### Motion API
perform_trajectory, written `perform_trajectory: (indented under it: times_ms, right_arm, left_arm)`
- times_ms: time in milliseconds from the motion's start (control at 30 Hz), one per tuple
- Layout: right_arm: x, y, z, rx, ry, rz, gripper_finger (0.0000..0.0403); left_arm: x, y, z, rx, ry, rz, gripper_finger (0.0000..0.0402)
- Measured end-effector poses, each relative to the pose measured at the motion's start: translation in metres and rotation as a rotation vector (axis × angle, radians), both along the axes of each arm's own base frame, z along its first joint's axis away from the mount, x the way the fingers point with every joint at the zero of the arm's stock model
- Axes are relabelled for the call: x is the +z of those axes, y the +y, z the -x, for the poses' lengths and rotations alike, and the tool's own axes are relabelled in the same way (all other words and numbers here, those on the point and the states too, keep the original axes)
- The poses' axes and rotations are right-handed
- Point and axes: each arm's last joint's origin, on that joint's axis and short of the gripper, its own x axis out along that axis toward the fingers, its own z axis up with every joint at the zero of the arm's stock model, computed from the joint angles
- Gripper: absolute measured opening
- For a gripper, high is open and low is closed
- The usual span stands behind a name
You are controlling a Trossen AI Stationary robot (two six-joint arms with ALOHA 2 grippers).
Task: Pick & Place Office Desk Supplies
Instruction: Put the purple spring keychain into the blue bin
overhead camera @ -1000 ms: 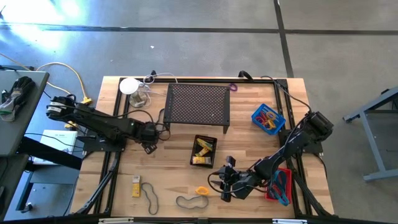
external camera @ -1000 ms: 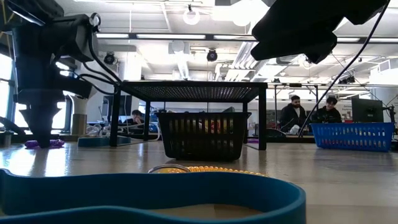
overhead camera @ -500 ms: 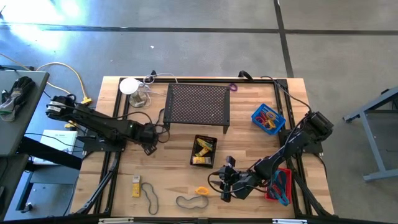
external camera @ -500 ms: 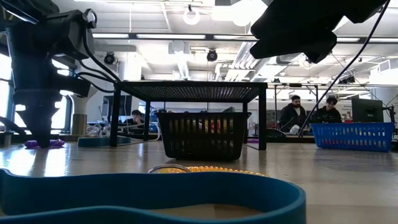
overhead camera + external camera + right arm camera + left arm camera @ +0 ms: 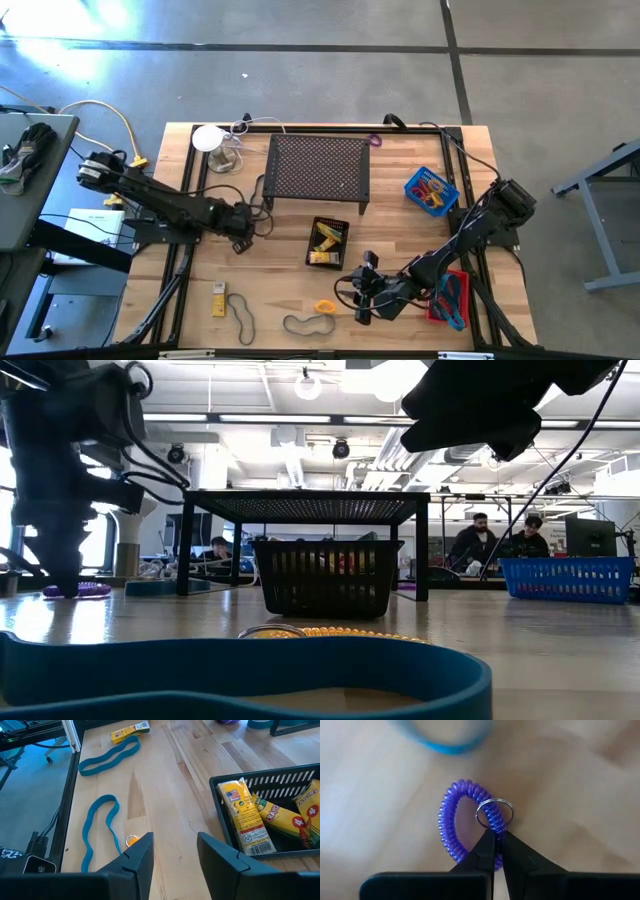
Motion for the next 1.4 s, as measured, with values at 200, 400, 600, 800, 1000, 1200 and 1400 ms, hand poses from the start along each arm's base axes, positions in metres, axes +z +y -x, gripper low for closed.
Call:
perform_trajectory:
  times_ms: [200,400,600,800,1000,1200,1400]
  right_arm:
    - [0.000,0.000,0.000,0.000,0.000,0.000,0.0138]
    - [0.001,0.000,-0.001,0.006,-0.010,0.002,0.0138]
    - [0.012,0.003,-0.008,0.087,-0.118,0.084,0.0138]
    - [0.038,0.001,-0.022,0.179,-0.358,0.292,0.0138]
    - [0.050,-0.019,-0.036,0.158,-0.450,0.416,0.0138]
    - [0.050,-0.029,-0.044,0.252,-0.464,0.387,0.0138]
    - [0.052,-0.032,-0.047,0.318,-0.496,0.372,0.0142]
  left_arm:
    - [0.022,-0.022,-0.006,-0.177,-0.093,0.136,0.0010]
    - [0.065,-0.048,-0.014,-0.393,-0.392,0.246,0.0010]
    - [0.101,-0.072,-0.030,-0.619,-0.836,0.353,0.0009]
    - [0.114,-0.080,-0.046,-0.677,-1.050,0.421,0.0009]
    - [0.106,-0.086,-0.065,-0.690,-1.112,0.453,0.0009]
    - [0.099,-0.082,-0.078,-0.716,-1.126,0.493,0.0009]
    - [0.098,-0.073,-0.082,-0.715,-1.123,0.501,0.0009]
